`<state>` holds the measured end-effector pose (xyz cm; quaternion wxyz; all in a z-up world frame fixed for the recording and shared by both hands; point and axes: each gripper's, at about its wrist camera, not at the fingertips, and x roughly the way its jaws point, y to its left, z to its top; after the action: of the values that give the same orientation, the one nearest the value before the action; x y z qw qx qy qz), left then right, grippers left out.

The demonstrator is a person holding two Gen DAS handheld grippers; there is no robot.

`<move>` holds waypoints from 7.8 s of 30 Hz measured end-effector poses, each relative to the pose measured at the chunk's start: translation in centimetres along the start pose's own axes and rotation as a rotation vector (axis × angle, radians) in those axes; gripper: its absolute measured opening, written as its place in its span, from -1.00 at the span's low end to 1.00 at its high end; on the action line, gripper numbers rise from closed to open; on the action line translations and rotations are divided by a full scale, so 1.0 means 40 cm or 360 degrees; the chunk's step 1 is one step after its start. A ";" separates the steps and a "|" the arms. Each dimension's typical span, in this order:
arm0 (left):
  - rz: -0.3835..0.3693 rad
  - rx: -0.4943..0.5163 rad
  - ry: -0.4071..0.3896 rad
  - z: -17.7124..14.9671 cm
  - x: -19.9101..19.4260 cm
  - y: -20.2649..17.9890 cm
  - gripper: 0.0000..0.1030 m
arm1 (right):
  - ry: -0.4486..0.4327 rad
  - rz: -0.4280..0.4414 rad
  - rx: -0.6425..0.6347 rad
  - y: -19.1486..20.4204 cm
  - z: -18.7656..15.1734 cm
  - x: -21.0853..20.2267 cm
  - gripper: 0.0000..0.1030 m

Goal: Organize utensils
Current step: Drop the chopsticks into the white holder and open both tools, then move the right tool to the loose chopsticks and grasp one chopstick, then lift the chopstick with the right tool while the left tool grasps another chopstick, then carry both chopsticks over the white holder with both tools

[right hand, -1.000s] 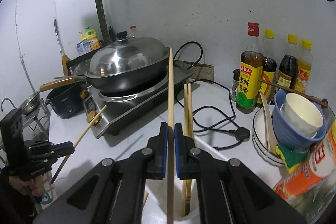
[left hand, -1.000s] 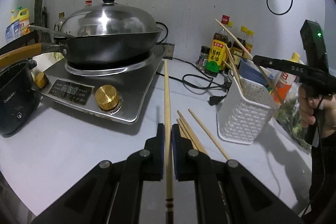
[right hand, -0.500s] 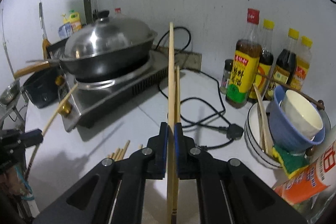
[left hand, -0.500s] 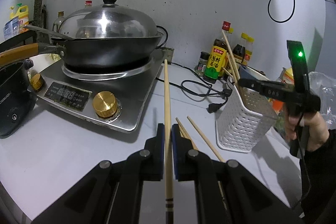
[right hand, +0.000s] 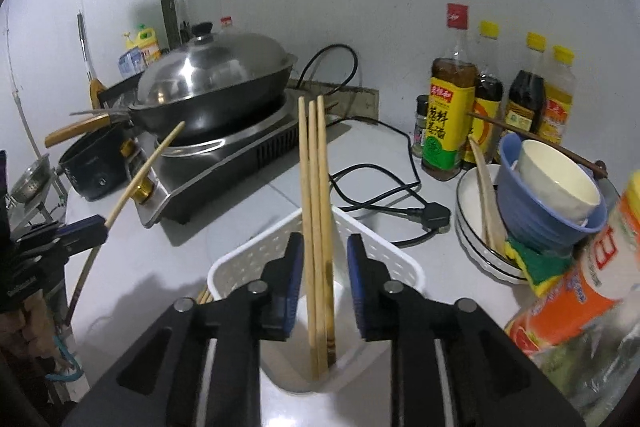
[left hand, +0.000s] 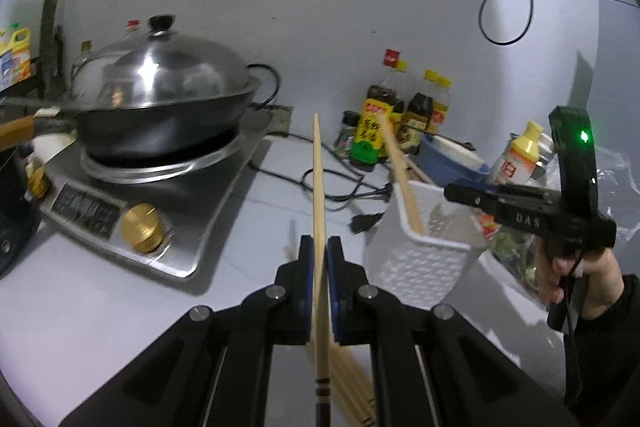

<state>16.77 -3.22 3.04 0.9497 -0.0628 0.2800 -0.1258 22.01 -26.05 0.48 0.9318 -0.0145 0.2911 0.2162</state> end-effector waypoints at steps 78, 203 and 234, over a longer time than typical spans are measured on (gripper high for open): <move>-0.0140 -0.0206 0.0044 -0.038 0.035 0.004 0.15 | -0.0160 0.0091 0.0071 0.043 -0.098 -0.240 0.02; 0.0212 0.0107 0.0533 -0.251 0.145 0.083 -0.88 | 0.0448 0.0102 -0.0089 0.191 -0.294 0.126 -0.47; 0.0191 0.0018 0.0157 -0.116 -0.043 0.089 -0.88 | -0.0016 0.0156 -0.0135 0.204 -0.078 -0.108 -0.89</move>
<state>13.56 0.43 -0.60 0.9409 -0.0344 0.3289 -0.0732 13.80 -20.83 1.05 0.9202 -0.0386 0.2772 0.2737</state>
